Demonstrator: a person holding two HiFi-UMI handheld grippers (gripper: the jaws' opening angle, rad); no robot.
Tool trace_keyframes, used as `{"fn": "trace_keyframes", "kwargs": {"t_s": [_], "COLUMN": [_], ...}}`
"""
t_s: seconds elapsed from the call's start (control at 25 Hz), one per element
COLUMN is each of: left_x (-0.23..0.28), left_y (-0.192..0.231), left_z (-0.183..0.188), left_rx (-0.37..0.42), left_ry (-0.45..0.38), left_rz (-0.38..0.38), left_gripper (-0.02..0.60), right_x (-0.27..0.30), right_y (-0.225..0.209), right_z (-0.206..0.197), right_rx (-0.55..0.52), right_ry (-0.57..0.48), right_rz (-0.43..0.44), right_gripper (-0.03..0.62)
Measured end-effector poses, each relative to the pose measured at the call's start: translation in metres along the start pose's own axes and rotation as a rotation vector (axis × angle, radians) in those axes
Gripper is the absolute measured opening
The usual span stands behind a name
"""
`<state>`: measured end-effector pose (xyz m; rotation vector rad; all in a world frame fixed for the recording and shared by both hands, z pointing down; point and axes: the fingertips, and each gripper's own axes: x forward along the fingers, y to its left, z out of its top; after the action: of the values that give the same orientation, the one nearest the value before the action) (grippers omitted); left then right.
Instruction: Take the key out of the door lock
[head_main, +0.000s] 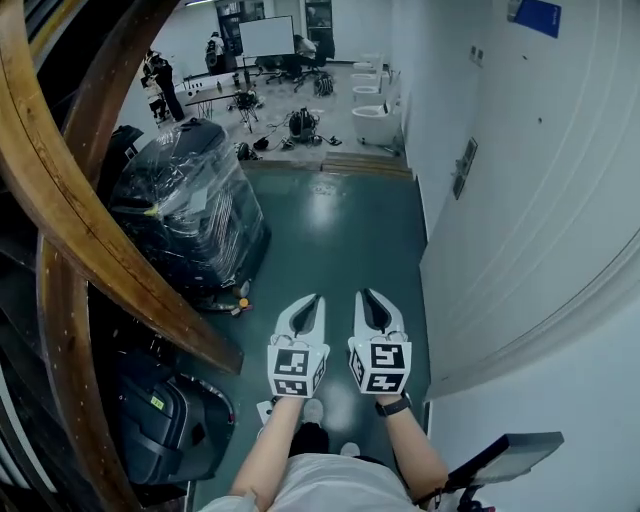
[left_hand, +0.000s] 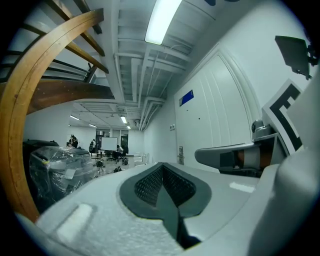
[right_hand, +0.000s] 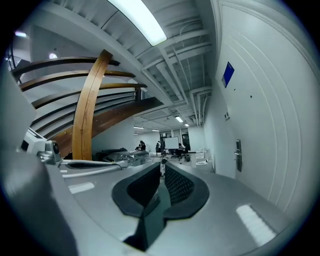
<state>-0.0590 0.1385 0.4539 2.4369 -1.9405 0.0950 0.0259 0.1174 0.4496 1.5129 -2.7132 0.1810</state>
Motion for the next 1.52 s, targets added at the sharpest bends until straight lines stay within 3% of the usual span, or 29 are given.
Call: {"fn": "trace_keyframes", "kwargs": {"t_s": [0.24,0.44,0.6,0.68,0.92,1.28,1.52], "left_x": [0.067,0.122,0.159,0.176,0.227,0.346,0.462], "left_y": [0.066,0.133,0.184,0.204,0.236,0.305,0.324], "left_z": [-0.005,0.011,0.017,0.016,-0.004,-0.011,0.023], "left_rx": [-0.009,0.014,-0.030,-0.041,-0.056,0.011,0.049], "left_ry": [-0.027,-0.055,-0.077,-0.072,-0.030,-0.002,-0.029], "left_rz": [-0.004,-0.036,-0.032,-0.035,-0.069,-0.037,-0.066], "left_gripper": [0.003,0.003,0.005,0.067,0.080,0.089,0.091], "right_x": [0.093,0.177,0.232,0.256,0.322,0.461,0.563], "right_y": [0.010,0.021,0.023,0.024,0.021,-0.014,-0.074], "right_z": [-0.002,0.008,0.015,0.017,0.003,-0.006,0.026], "right_rx": [-0.034,-0.008,-0.018,-0.033,-0.054,-0.064,-0.034], "right_ry": [0.011,0.024,0.036,0.041,0.096,0.099,0.051], "right_rz": [0.028,0.024,0.007,0.003,0.001,0.045,0.044], "right_gripper": [0.020,0.080,0.072,0.069,0.074,0.107,0.117]}}
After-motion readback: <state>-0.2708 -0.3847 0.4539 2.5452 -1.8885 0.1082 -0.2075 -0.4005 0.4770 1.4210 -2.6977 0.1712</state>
